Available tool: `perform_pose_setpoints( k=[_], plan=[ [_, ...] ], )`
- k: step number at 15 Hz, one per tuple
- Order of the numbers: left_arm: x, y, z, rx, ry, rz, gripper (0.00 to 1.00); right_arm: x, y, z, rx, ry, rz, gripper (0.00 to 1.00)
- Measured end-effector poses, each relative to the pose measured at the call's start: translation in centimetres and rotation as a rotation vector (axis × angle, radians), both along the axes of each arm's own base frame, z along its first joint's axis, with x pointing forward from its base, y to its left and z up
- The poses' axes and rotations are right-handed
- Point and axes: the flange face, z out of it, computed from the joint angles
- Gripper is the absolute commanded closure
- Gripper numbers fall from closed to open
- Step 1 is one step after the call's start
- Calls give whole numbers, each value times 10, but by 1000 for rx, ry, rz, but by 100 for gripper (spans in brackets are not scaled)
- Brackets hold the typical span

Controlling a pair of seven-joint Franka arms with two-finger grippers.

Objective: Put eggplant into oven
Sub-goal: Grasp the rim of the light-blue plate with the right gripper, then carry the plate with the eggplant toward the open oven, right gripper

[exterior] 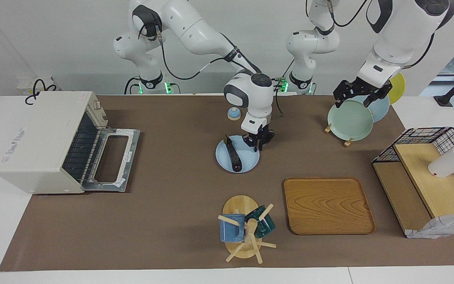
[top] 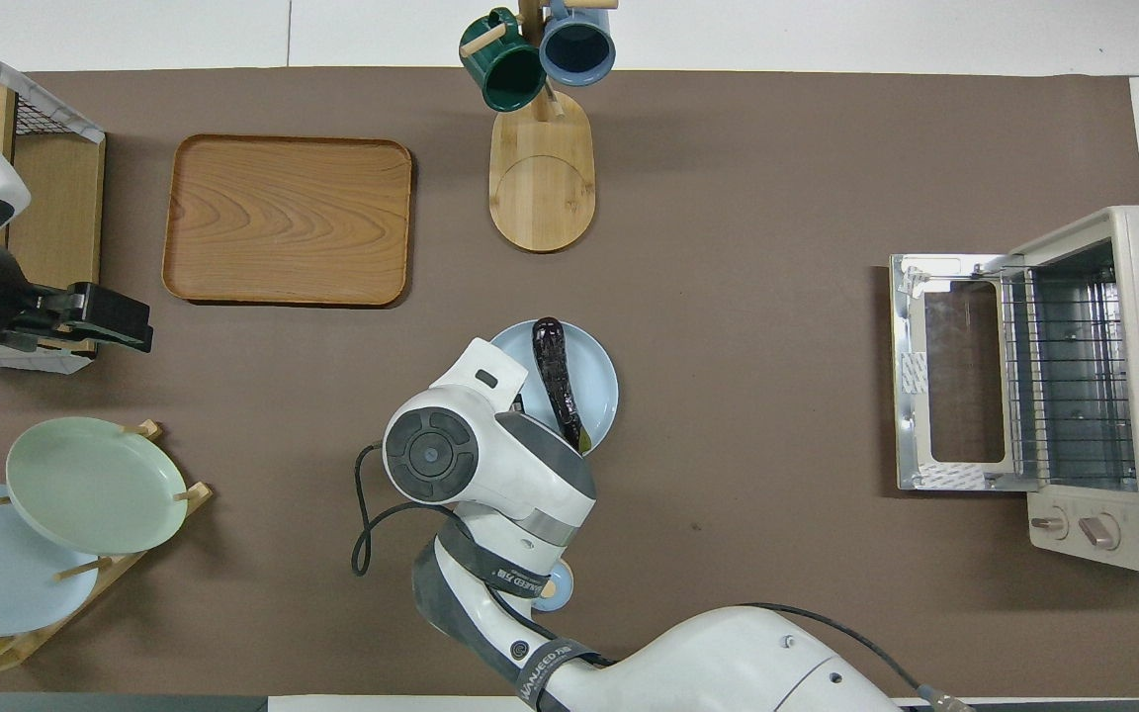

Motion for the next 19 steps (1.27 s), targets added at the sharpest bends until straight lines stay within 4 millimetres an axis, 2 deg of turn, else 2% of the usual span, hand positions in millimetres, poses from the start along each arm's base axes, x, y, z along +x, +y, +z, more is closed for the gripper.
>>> perform_pose_setpoints(
  k=[3,5,8,12,14,17,19],
  plan=[
    [0,1,0,1,-3,14,0,0,-3,9,-46,-32,33,100],
    [1,1,0,1,-4,18,0,3,-11,13,-176,-45,63,100],
    [1,1,1,2,-8,34,0,11,-23,38,-277,-40,40,100],
    [3,0,2,0,-25,50,0,21,-57,61,-363,-5,-22,100],
    [3,0,2,0,-26,50,0,35,-91,79,-370,-4,-68,100],
    [3,0,2,-2,-28,51,0,57,-187,119,-351,43,-112,100],
    [3,0,2,-4,-28,51,0,55,-250,140,-353,77,-107,100]
  ],
)
